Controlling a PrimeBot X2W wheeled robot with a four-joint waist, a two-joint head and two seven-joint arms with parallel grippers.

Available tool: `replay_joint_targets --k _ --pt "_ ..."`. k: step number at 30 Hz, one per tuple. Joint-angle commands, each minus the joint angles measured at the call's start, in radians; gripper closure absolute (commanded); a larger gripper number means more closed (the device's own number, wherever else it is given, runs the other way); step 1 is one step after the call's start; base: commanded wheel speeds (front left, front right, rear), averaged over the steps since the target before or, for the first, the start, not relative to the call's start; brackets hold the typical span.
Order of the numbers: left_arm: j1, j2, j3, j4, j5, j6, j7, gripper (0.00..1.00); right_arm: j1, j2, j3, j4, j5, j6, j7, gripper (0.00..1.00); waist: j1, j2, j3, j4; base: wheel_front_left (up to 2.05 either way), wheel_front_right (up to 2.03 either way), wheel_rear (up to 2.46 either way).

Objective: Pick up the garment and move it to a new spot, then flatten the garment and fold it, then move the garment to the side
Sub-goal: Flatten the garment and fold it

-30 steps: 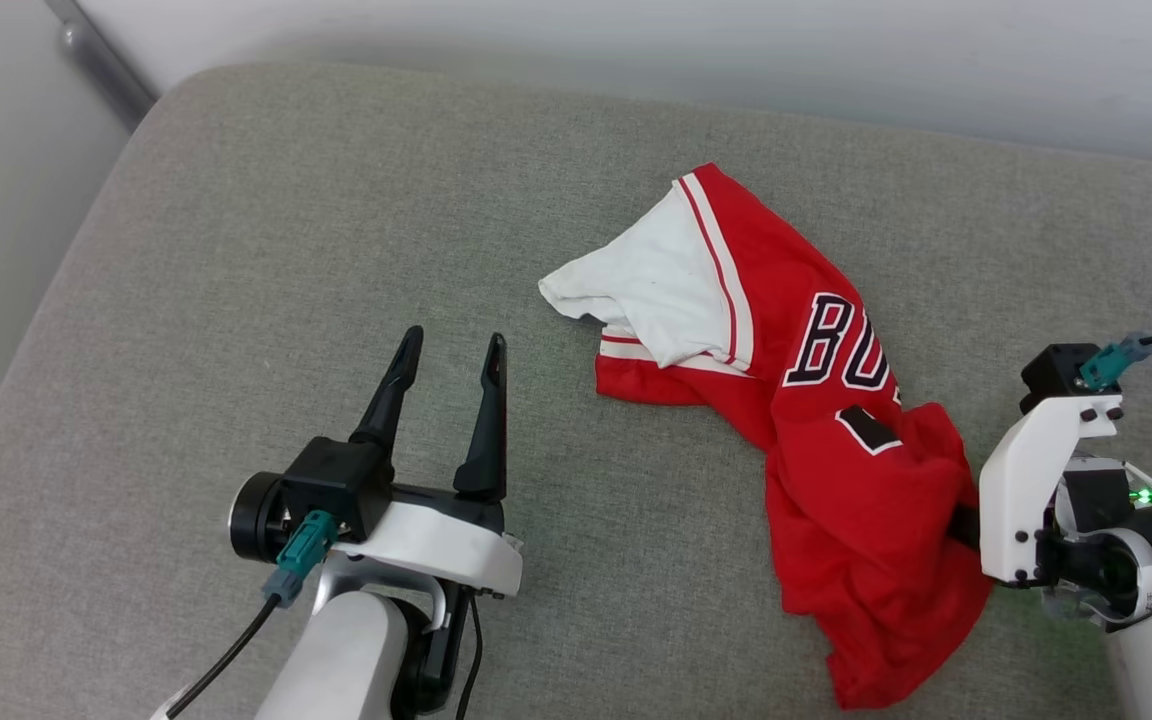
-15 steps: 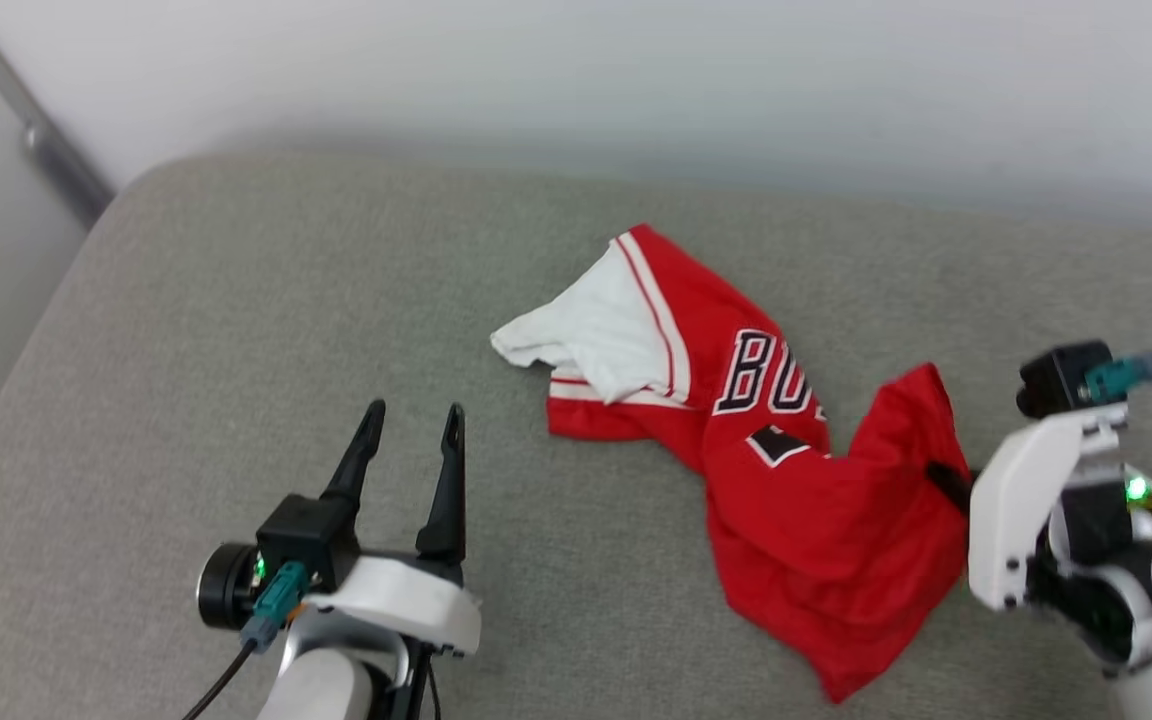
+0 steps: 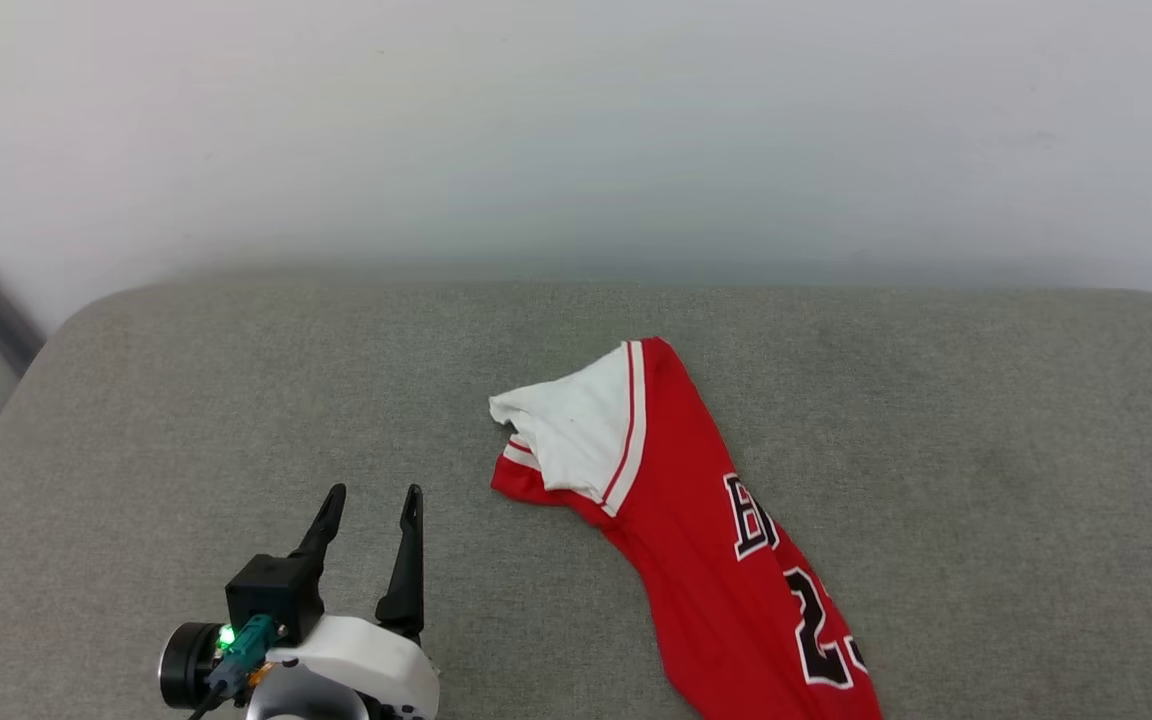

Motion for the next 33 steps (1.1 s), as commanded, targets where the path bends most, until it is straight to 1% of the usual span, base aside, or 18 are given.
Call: replay_joint_targets --k 1,2,3,4,5,8,12,17,22,28,33 --pt "0.011 0.005 0.003 -0.005 -0.006 0.002 0.004 0.0 0.018 0.009 -0.008 0.01 -0.001 0.0 -0.009 1.0 0.0002 0.0 -0.003 -0.002 0.0 0.0 0.0" --pt "0.015 0.007 0.005 -0.007 -0.008 0.005 0.004 0.0 0.034 0.014 -0.011 0.023 -0.004 0.0 -0.018 1.0 0.0002 0.0 -0.003 -0.003 0.0 0.0 0.0" --pt "0.021 0.009 0.007 -0.008 -0.009 0.008 0.007 0.0 0.043 0.019 -0.015 0.039 0.003 0.0 -0.031 0.91 0.0002 0.0 -0.004 -0.005 0.0 0.0 0.0" --pt "0.025 0.01 0.008 -0.008 -0.009 0.009 0.009 0.0 0.048 0.022 -0.017 0.055 0.004 0.0 -0.048 0.57 0.0002 0.0 -0.004 -0.006 0.0 0.0 0.0" --pt "0.028 0.012 0.009 -0.009 -0.012 0.011 0.01 0.0 0.044 0.024 -0.016 0.066 -0.001 0.0 -0.072 0.0 0.0002 0.0 -0.004 -0.007 0.0 0.0 0.0" --pt "0.033 0.014 0.01 -0.009 -0.017 0.014 0.012 0.0 0.014 0.027 -0.021 0.081 0.001 0.0 -0.16 0.0 0.0002 0.0 -0.005 -0.009 0.0 0.0 0.0" --pt "0.046 0.015 0.014 -0.009 -0.025 0.02 0.012 0.0 -0.022 0.028 -0.044 0.057 -0.006 0.0 -0.316 0.0 0.0002 0.0 -0.006 -0.014 0.0 0.0 0.0" --pt "0.047 0.016 0.017 -0.016 -0.03 0.029 0.014 0.0 -0.085 0.028 -0.08 0.03 -0.039 0.0 -0.498 0.0 0.0002 0.0 -0.001 -0.016 0.0 0.0 0.0" --pt "0.033 0.016 0.019 -0.026 -0.031 0.037 0.015 0.0 -0.159 0.018 -0.101 0.038 -0.084 0.0 -0.645 0.0 0.0002 0.0 0.017 -0.015 0.0 0.0 0.0" --pt "0.014 0.01 0.014 -0.038 -0.029 0.046 0.012 0.0 -0.266 -0.013 -0.077 0.075 -0.11 0.0 -0.768 0.0 0.0002 0.0 0.056 -0.012 0.0 0.0 0.0" --pt "-0.026 0.001 0.002 -0.036 -0.025 0.047 0.023 0.0 -0.351 -0.039 -0.051 0.115 -0.126 0.0 -0.809 0.0 0.0002 0.0 0.101 -0.008 0.0 0.0 0.0"
